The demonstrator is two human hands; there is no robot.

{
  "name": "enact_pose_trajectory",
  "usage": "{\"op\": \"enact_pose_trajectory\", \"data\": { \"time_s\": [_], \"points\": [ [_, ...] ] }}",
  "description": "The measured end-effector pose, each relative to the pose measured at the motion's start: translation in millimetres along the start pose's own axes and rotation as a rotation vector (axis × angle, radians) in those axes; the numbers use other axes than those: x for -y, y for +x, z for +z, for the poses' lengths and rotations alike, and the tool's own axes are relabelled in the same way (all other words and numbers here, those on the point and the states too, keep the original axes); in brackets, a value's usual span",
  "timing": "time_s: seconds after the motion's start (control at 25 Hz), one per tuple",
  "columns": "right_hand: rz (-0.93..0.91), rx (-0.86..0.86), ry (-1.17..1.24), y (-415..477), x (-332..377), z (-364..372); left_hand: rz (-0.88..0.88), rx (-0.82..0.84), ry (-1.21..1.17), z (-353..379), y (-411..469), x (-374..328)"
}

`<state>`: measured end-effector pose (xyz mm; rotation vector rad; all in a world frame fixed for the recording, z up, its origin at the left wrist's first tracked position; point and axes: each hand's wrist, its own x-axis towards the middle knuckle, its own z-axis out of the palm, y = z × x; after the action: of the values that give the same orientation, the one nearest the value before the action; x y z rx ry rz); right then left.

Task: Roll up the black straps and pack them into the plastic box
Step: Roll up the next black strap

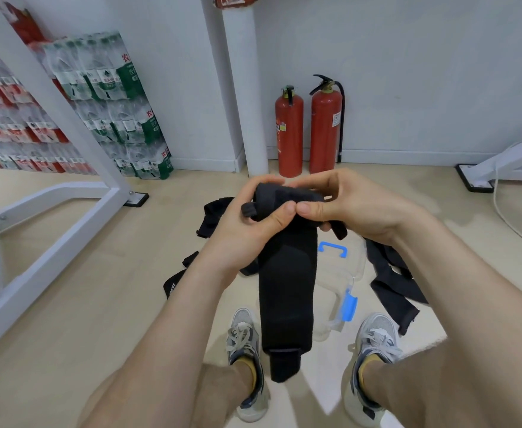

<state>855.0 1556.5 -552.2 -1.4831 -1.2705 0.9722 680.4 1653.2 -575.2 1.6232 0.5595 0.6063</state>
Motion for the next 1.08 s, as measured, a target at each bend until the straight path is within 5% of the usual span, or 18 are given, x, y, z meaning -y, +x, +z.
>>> {"op": "enact_pose_trajectory", "data": {
  "time_s": [0.36, 0.6, 0.72, 0.88, 1.08],
  "points": [
    [-0.067, -0.066, 0.069, 0.6, 2.8, 11.7, -0.019, -0.036, 0.026, -0.3, -3.0, -10.1],
    [-0.085, -0.080, -0.559, 5.8, 2.1, 17.5, 0.064, -0.029, 0.241, -8.3, -2.1, -4.9],
    [-0.175, -0.203, -0.502, 6.5, 0.0, 11.8, 0.129, 0.000, 0.164, -11.3, -7.1, -6.5],
    [-0.237, -0.257, -0.319, 1.6, 0.0, -3.4, 0.133, -0.214, 0.090, -18.9, -5.3, -7.4],
    [-0.245, -0.181, -0.084, -2.9, -0.8, -11.2, 0.049, -0.102, 0.101, -8.7, -5.4, -10.6]
  ]
}}
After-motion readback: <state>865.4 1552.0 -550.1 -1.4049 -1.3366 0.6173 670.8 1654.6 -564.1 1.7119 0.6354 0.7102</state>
